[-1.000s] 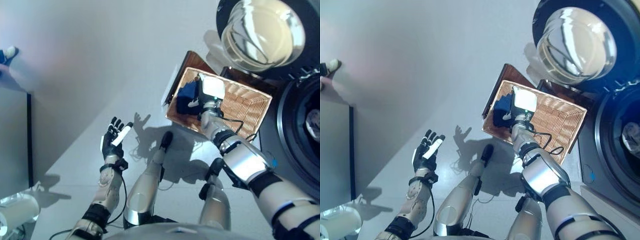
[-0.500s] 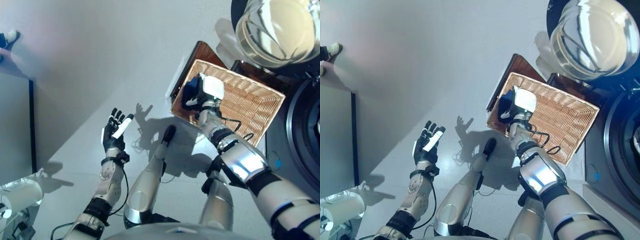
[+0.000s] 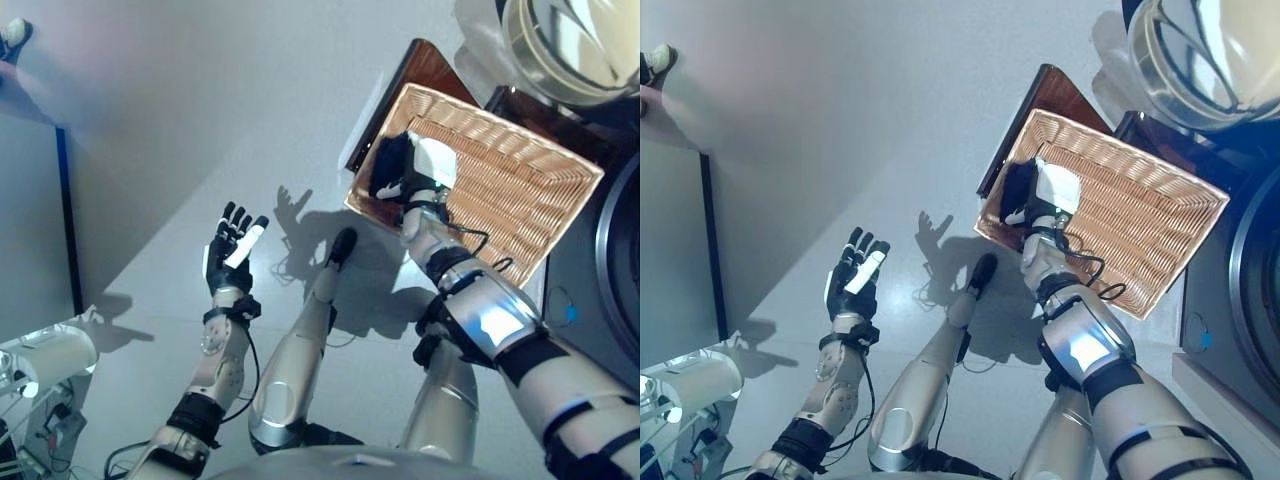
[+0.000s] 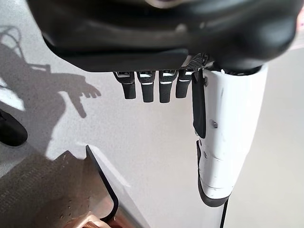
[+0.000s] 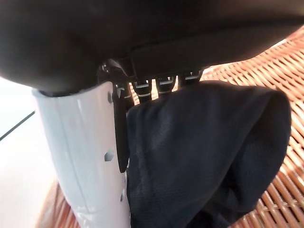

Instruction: Pick up the clothes and place them into the washing machine

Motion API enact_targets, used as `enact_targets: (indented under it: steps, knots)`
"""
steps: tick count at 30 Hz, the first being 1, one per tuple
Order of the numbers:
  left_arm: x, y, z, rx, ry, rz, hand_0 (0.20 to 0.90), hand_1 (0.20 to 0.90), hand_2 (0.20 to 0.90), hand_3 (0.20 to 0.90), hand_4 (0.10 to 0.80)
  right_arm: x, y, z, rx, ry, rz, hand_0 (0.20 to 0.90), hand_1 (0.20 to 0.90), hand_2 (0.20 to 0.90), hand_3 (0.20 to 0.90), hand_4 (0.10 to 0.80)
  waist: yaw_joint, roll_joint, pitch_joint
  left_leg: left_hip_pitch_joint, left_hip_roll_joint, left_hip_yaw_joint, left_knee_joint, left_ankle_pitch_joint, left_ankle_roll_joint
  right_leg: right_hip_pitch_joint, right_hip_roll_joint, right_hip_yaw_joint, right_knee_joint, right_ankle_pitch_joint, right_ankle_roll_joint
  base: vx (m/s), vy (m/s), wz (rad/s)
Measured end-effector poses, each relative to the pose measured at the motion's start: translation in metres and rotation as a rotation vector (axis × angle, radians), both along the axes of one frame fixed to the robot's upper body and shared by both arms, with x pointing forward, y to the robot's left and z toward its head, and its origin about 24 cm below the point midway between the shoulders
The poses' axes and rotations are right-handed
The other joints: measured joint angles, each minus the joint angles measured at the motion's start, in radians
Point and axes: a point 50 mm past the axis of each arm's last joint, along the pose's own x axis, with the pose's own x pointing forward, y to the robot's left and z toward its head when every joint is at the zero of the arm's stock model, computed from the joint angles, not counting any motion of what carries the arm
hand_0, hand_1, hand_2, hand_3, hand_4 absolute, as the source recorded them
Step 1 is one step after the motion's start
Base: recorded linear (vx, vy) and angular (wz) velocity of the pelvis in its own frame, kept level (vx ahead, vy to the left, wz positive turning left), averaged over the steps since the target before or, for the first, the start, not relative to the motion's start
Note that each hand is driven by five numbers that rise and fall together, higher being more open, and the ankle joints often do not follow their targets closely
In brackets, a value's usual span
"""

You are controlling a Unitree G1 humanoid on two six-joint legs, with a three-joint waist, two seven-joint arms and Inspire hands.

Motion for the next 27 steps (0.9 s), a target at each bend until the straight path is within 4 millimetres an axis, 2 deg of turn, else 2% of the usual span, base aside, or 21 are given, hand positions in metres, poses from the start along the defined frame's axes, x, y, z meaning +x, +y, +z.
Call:
enact_targets:
  steps: [8, 9, 10, 11, 16, 18, 27]
  knots:
    - [0.0, -0.003, 0.012, -0.031, -0.051, -0.009, 0.9, 0.9, 0.9, 0.9, 0.8, 0.008, -0.013, 0.034, -0.015, -0.097, -0.033, 0.9, 0.9, 0.9, 0.9, 0.8, -0.003, 0.0, 0.0, -0.088, -0.001, -0.01, 0.032, 0.006, -0.009, -0.107, -0.006, 0.004, 0.072, -0.023, -0.017, -0.008, 0.0, 0.04]
    - [0.0, -0.003, 0.011, -0.033, -0.048, -0.008, 0.9, 0.9, 0.9, 0.9, 0.8, 0.008, -0.018, 0.036, -0.004, -0.099, -0.046, 0.625, 0.625, 0.625, 0.625, 0.604, -0.002, 0.0, 0.0, -0.091, 0.0, -0.01, 0.031, 0.006, -0.009, -0.114, -0.006, 0.006, 0.078, -0.024, -0.019, 0.0, 0.0, 0.0]
    - [0.0, -0.003, 0.011, -0.034, -0.047, -0.008, 0.9, 0.9, 0.9, 0.9, 0.8, 0.009, -0.015, 0.036, -0.003, -0.1, -0.039, 0.532, 0.532, 0.532, 0.532, 0.537, -0.002, 0.0, 0.0, -0.093, -0.001, -0.01, 0.031, 0.006, -0.009, -0.118, -0.007, 0.008, 0.083, -0.026, -0.02, 0.0, 0.0, 0.0]
    - [-0.001, -0.002, 0.011, -0.035, -0.046, -0.005, 0.9, 0.9, 0.9, 0.9, 0.8, 0.009, -0.017, 0.039, -0.005, -0.106, -0.043, 0.2, 0.2, 0.2, 0.2, 0.3, -0.002, 0.0, 0.0, -0.099, -0.002, -0.009, 0.031, 0.006, -0.009, -0.128, -0.009, 0.009, 0.091, -0.029, -0.02, 0.0, 0.0, 0.0]
    - [-0.001, -0.004, 0.01, -0.038, -0.044, -0.011, 0.9, 0.9, 0.9, 0.9, 0.8, 0.012, -0.033, 0.065, -0.037, -0.165, -0.075, 0.2, 0.2, 0.2, 0.2, 0.3, -0.002, 0.0, 0.0, -0.127, -0.001, -0.009, 0.041, 0.014, -0.018, -0.157, -0.01, 0.009, 0.108, -0.033, -0.024, -0.007, -0.001, 0.02]
    - [-0.001, -0.004, 0.011, -0.04, -0.05, -0.012, 0.9, 0.9, 0.9, 0.9, 0.8, 0.012, -0.037, 0.069, -0.039, -0.168, -0.085, 0.2, 0.2, 0.2, 0.2, 0.3, 0.0, 0.0, 0.0, -0.128, -0.002, -0.009, 0.041, 0.014, -0.018, -0.157, -0.01, 0.009, 0.107, -0.033, -0.024, 0.0, 0.0, 0.0]
    - [0.0, -0.004, 0.013, -0.04, -0.055, -0.014, 0.9, 0.9, 0.9, 0.9, 0.8, 0.01, -0.046, 0.065, -0.079, -0.138, -0.115, 0.2, 0.2, 0.2, 0.2, 0.3, -0.004, -0.001, 0.001, -0.121, -0.001, -0.004, 0.05, 0.017, -0.013, -0.145, -0.009, 0.007, 0.104, -0.029, -0.017, 0.0, 0.0, 0.0]
